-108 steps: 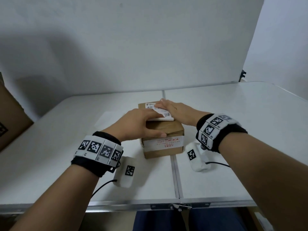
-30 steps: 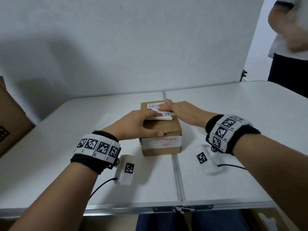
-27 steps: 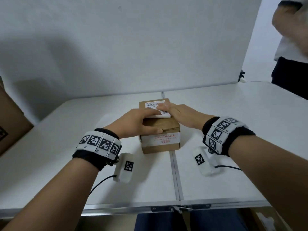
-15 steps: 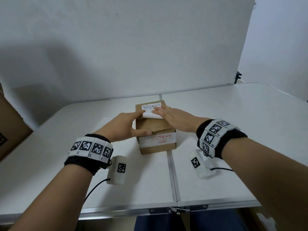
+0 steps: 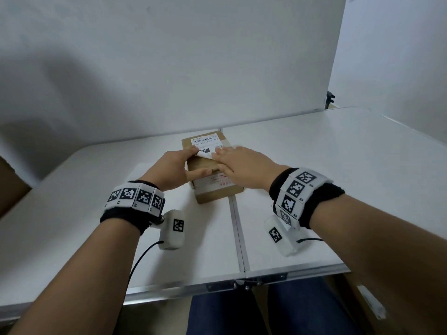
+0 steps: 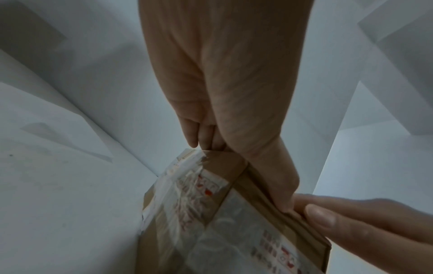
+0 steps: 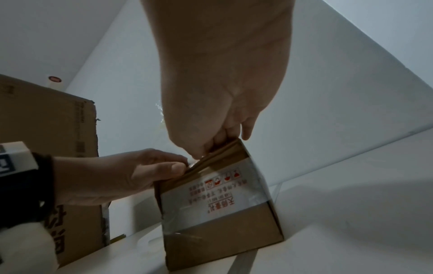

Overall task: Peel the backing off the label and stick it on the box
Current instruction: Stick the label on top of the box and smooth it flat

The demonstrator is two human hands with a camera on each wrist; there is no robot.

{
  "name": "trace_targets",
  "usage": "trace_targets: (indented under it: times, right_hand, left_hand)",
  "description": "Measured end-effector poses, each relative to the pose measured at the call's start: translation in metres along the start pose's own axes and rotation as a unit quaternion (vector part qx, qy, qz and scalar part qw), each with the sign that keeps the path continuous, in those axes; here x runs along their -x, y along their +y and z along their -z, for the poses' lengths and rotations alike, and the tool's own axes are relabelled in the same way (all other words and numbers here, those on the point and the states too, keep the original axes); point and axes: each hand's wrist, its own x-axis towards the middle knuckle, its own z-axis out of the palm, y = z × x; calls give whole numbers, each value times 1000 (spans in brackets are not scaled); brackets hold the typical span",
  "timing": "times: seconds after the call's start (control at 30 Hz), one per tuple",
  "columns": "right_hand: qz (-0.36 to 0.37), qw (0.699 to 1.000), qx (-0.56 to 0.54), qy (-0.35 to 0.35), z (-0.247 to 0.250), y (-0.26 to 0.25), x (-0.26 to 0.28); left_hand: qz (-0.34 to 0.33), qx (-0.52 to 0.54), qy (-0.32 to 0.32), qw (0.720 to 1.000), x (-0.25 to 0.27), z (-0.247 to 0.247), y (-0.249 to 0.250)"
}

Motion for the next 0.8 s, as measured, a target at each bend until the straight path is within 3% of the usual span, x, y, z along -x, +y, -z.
trace_targets:
  times: [0.13,0.37,0.6,0.7,0.8]
  right_hand:
    - [-26,999,43,21,0,-4,0]
    - [-39,996,82,-12,8,-11,3]
    - [-97,984,-105,102,19,-1,-11]
    - [-74,987,-145,-9,12,0,-34]
    - [-59,992,-83,-79,4,4,-56]
  left_hand:
    - [4,-15,-3,1000,0,-1,4]
    - [0,4,-2,1000,0,-4,1]
    - [-16,38,-9,999,-2,-3,-3]
    - [-29,44,-5,999,-4,-2,-5]
    - [-36,56,-9,998,-5,0,-10]
